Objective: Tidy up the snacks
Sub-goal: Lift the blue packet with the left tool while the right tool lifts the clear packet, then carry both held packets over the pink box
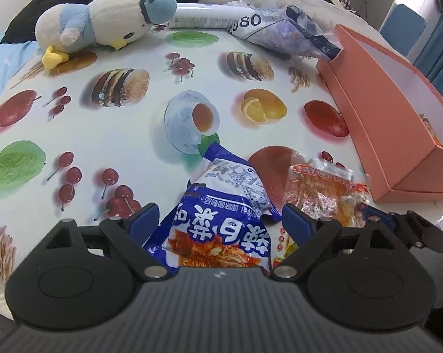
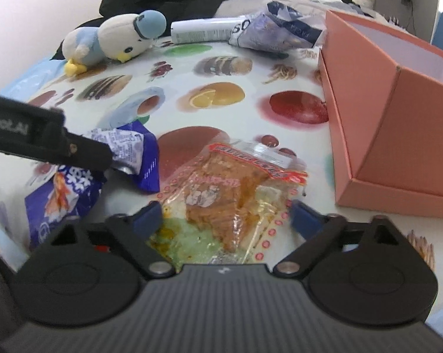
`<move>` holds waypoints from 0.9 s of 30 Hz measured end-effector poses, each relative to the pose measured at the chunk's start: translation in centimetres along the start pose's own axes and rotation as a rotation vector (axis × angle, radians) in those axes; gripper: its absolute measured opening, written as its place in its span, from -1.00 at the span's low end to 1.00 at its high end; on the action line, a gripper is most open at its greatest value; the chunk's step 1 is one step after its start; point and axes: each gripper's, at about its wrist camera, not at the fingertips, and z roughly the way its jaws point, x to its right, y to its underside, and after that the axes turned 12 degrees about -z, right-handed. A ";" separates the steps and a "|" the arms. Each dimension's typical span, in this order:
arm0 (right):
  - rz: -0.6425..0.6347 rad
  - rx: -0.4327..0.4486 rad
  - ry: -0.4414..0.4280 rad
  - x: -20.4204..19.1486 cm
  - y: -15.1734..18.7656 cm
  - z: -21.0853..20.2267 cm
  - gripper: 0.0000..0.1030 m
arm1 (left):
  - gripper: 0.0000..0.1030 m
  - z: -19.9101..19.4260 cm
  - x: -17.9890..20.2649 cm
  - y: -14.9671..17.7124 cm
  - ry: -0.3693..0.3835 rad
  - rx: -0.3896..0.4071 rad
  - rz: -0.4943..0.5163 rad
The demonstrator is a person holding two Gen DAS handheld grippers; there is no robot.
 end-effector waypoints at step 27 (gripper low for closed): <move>0.103 0.033 -0.008 2.4 -0.4 -4.7 -0.38 | 0.38 -1.2 0.4 1.1 -0.015 0.042 0.037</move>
